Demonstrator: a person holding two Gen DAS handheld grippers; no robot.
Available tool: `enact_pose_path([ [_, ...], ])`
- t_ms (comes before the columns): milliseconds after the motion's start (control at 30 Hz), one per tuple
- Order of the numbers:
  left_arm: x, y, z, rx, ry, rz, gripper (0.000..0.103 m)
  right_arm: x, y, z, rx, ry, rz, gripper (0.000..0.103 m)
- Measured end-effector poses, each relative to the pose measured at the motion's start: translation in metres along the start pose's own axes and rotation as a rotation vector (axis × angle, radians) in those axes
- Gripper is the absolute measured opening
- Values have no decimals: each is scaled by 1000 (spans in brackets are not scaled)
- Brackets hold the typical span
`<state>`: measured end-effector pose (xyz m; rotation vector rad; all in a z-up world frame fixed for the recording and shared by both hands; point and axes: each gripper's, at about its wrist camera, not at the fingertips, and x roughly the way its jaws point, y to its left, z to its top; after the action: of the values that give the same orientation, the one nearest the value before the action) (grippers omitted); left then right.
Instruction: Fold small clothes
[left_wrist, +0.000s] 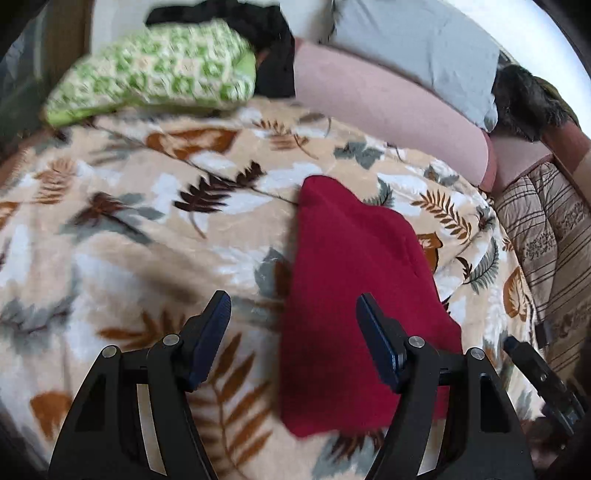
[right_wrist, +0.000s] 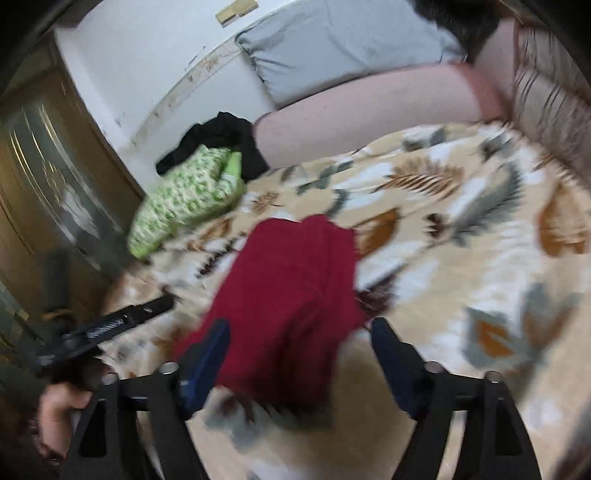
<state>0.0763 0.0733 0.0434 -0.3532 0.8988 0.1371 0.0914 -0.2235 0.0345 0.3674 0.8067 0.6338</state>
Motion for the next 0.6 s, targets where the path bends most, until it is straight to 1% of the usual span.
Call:
enact_pose_path([
  [33,14,3,4,-10,52,-32,71,11,-2,5,13,10,26,83],
  [67,32,10,5,-48,120,-74,71,25,-6,10,26,33,48,83],
  [100,39,13,4,-77,148,-96,71,39,-8,14,36,57,66,83],
  [167,59,23,-1,-174,241,-174,71,66,-15,19,30,106,91,83],
  [233,68,21,-5,-202,274,-237,71,87,-23,21,23,143,88,83],
  [300,76,19,-8,-225,306,-294,71,104,-38,17,59,183,128,83],
  [333,79,18,-9,-241,315,-315,73,112,-44,15,86,216,129,83],
  [367,83,19,-10,-254,322,-327,75,119,-48,13,110,256,138,83],
  [400,85,21,-11,-274,323,-341,76,121,-48,12,111,262,160,83],
  [500,84,24,-10,-293,314,-353,77,116,-39,13,92,276,230,82],
  [533,83,24,-10,-295,309,-354,77,114,-37,13,75,276,239,80],
  [567,83,23,-11,-294,303,-352,76,113,-36,13,47,285,199,67],
  [600,82,23,-12,-289,296,-346,75,116,-38,11,45,310,163,54],
])
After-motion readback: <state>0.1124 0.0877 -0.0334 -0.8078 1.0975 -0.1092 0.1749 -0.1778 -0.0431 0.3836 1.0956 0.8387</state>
